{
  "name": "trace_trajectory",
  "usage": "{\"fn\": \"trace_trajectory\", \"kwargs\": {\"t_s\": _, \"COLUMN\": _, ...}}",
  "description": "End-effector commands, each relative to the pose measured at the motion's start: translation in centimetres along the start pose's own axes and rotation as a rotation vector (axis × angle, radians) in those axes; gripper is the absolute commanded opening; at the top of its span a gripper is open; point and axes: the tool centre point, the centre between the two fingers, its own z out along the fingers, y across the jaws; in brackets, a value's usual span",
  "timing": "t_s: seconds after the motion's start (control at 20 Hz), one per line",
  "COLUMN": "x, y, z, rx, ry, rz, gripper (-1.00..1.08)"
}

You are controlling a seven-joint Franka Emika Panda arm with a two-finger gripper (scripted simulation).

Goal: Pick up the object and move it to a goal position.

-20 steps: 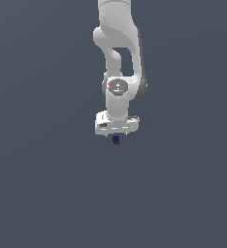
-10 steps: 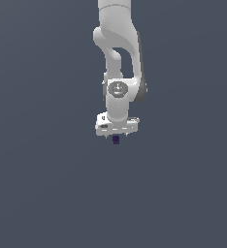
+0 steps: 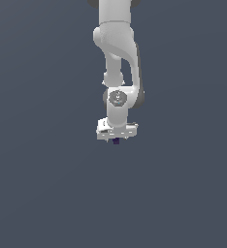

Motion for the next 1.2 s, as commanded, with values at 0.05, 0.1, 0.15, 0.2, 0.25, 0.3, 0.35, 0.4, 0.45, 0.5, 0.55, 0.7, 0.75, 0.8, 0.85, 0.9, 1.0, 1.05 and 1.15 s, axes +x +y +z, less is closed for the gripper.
{"fn": "trace_trajectory", "kwargs": {"t_s": 0.05, "x": 0.1, "y": 0.0, "z": 0.4, "rx": 0.000, "ry": 0.001, "rz": 0.000, "gripper": 1.00}}
{"fn": "trace_trajectory", "kwargs": {"t_s": 0.1, "x": 0.1, "y": 0.0, "z": 0.4, "rx": 0.000, "ry": 0.001, "rz": 0.000, "gripper": -1.00}}
{"fn": "trace_trajectory", "kwargs": {"t_s": 0.15, "x": 0.1, "y": 0.0, "z": 0.4, "rx": 0.000, "ry": 0.001, "rz": 0.000, "gripper": -1.00}}
{"fn": "trace_trajectory", "kwargs": {"t_s": 0.2, "x": 0.1, "y": 0.0, "z": 0.4, "rx": 0.000, "ry": 0.001, "rz": 0.000, "gripper": -1.00}}
{"fn": "trace_trajectory", "kwargs": {"t_s": 0.25, "x": 0.1, "y": 0.0, "z": 0.4, "rx": 0.000, "ry": 0.001, "rz": 0.000, "gripper": -1.00}}
{"fn": "trace_trajectory", "kwargs": {"t_s": 0.3, "x": 0.1, "y": 0.0, "z": 0.4, "rx": 0.000, "ry": 0.001, "rz": 0.000, "gripper": -1.00}}
{"fn": "trace_trajectory", "kwargs": {"t_s": 0.35, "x": 0.1, "y": 0.0, "z": 0.4, "rx": 0.000, "ry": 0.001, "rz": 0.000, "gripper": -1.00}}
{"fn": "trace_trajectory", "kwargs": {"t_s": 0.4, "x": 0.1, "y": 0.0, "z": 0.4, "rx": 0.000, "ry": 0.001, "rz": 0.000, "gripper": -1.00}}
{"fn": "trace_trajectory", "kwargs": {"t_s": 0.45, "x": 0.1, "y": 0.0, "z": 0.4, "rx": 0.000, "ry": 0.001, "rz": 0.000, "gripper": -1.00}}
{"fn": "trace_trajectory", "kwargs": {"t_s": 0.5, "x": 0.1, "y": 0.0, "z": 0.4, "rx": 0.000, "ry": 0.001, "rz": 0.000, "gripper": -1.00}}
{"fn": "trace_trajectory", "kwargs": {"t_s": 0.55, "x": 0.1, "y": 0.0, "z": 0.4, "rx": 0.000, "ry": 0.001, "rz": 0.000, "gripper": -1.00}}
{"fn": "trace_trajectory", "kwargs": {"t_s": 0.7, "x": 0.1, "y": 0.0, "z": 0.3, "rx": 0.000, "ry": 0.001, "rz": 0.000, "gripper": -1.00}}
{"fn": "trace_trajectory", "kwargs": {"t_s": 0.75, "x": 0.1, "y": 0.0, "z": 0.1, "rx": 0.000, "ry": 0.001, "rz": 0.000, "gripper": -1.00}}
{"fn": "trace_trajectory", "kwargs": {"t_s": 0.8, "x": 0.1, "y": -0.1, "z": -0.1, "rx": 0.000, "ry": 0.001, "rz": 0.000, "gripper": -1.00}}
{"fn": "trace_trajectory", "kwargs": {"t_s": 0.85, "x": 0.2, "y": -0.1, "z": -0.4, "rx": 0.000, "ry": 0.001, "rz": 0.000, "gripper": -1.00}}
{"fn": "trace_trajectory", "kwargs": {"t_s": 0.9, "x": 0.2, "y": -0.1, "z": -0.7, "rx": 0.000, "ry": 0.001, "rz": 0.000, "gripper": -1.00}}
{"fn": "trace_trajectory", "kwargs": {"t_s": 1.0, "x": 0.3, "y": -0.3, "z": -1.5, "rx": 0.000, "ry": 0.001, "rz": 0.000, "gripper": -1.00}}
{"fn": "trace_trajectory", "kwargs": {"t_s": 1.05, "x": 0.4, "y": -0.3, "z": -2.0, "rx": 0.000, "ry": 0.001, "rz": 0.000, "gripper": -1.00}}
{"fn": "trace_trajectory", "kwargs": {"t_s": 1.15, "x": 0.6, "y": -0.5, "z": -3.2, "rx": 0.000, "ry": 0.001, "rz": 0.000, "gripper": -1.00}}
